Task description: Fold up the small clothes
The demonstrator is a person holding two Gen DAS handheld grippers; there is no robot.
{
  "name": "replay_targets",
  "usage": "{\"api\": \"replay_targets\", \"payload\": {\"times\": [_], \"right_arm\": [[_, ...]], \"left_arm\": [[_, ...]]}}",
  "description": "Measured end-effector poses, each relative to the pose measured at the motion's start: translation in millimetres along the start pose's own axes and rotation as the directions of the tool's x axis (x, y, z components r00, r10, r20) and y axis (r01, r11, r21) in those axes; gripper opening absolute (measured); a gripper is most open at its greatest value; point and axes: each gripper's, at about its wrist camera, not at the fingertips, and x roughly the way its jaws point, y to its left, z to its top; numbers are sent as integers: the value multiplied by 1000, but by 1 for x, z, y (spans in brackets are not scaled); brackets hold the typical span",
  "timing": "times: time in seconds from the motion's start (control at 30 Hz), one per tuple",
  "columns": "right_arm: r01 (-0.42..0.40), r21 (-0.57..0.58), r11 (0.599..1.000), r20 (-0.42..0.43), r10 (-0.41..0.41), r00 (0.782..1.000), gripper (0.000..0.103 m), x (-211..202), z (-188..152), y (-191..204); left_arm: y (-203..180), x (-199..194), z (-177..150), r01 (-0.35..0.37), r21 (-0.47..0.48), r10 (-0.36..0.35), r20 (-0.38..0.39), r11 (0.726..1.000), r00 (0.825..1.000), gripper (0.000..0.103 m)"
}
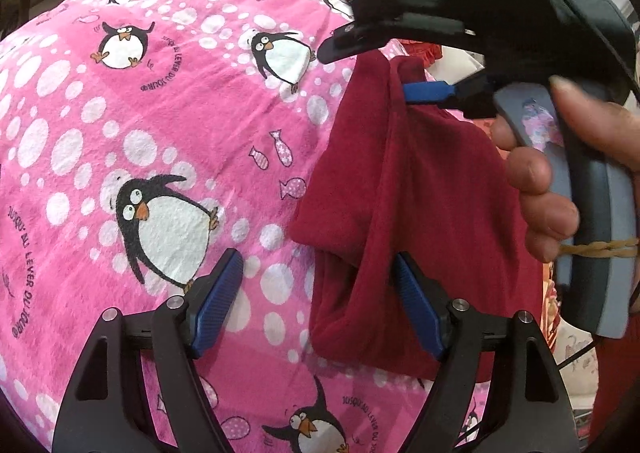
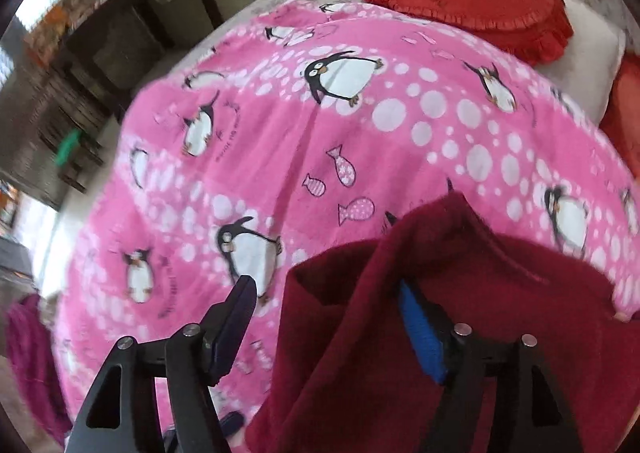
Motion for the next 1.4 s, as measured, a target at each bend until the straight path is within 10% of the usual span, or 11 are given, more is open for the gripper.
{"api": "replay_targets", "payload": {"times": [0.2,0.4,0.93,1.27,1.33,1.4], "right_arm": [[5,-17,1000,64,-4,998,23,-13,-10,-18],[-155,54,986,142,146,979,17,-45,-20,-48],[-219,66,973,165,206,964,16,-63,-32,-57],[-234,121,965,163,213,963,17,-64,-37,-68],[-245,163,956,159,220,963,27,-66,-37,-72],[-232,180,956,174,202,964,66,-72,-38,-73]], "left_arm": [[-3,-6,8,-3,46,3,-8,999,1000,78],[-17,-15,31,22,118,-28,45,993,999,79],[-27,33,68,34,48,-33,-26,998,999,83],[-56,40,71,36,87,-34,-21,996,999,36],[-62,40,70,28,89,-27,-14,996,1000,32],[-65,41,69,21,90,-21,-7,996,1000,32]]}}
